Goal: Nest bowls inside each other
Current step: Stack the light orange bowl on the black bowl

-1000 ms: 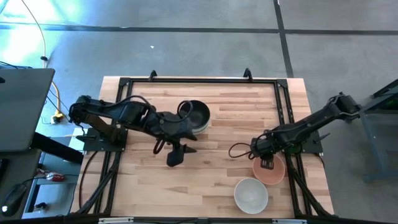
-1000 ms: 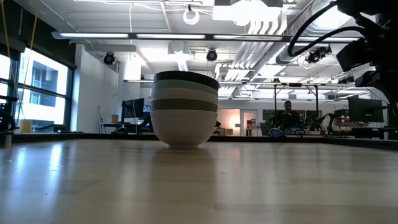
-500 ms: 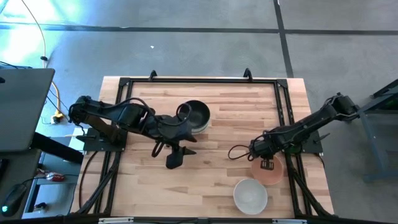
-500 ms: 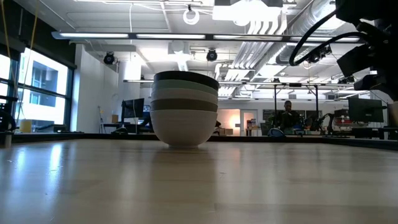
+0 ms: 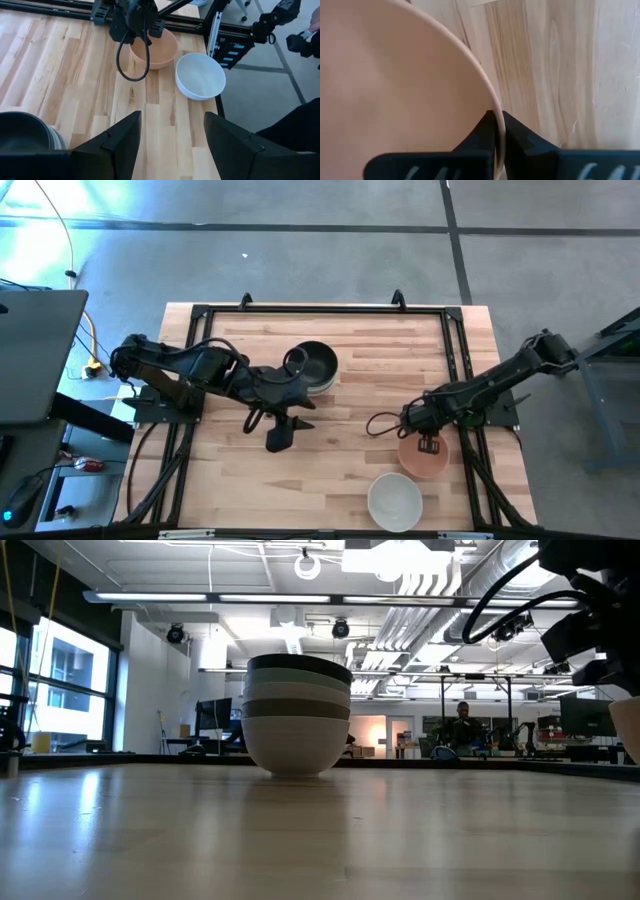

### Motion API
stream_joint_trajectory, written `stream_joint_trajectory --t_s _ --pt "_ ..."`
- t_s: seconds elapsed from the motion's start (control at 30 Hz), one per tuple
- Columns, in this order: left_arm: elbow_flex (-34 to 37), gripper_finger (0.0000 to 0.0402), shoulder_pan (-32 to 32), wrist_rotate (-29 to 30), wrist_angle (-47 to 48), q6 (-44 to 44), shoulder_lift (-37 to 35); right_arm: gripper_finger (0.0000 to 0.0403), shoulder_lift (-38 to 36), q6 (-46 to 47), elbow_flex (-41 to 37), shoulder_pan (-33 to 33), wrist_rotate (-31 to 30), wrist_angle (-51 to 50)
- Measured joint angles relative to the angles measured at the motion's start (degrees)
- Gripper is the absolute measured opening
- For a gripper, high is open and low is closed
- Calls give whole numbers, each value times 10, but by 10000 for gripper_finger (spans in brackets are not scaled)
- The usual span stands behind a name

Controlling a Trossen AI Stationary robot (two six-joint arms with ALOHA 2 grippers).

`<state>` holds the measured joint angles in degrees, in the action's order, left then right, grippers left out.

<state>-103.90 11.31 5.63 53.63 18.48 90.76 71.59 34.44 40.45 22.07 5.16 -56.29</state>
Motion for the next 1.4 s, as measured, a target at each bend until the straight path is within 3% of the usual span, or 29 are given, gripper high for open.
stream_joint_trajectory --t_s 0.27,0.67,0.97,1.4 --pt "0 207 0 10 33 -2 0 0 -16 16 9 -46 11 -9" --pt "0 207 0 85 138 -1 0 0 -41 42 130 -179 -21 -39" --pt "0 207 0 157 246 0 0 0 -29 71 274 -285 -5 -119" --pt "0 207 0 221 263 -41 -51 0 120 -16 557 -347 -33 -251"
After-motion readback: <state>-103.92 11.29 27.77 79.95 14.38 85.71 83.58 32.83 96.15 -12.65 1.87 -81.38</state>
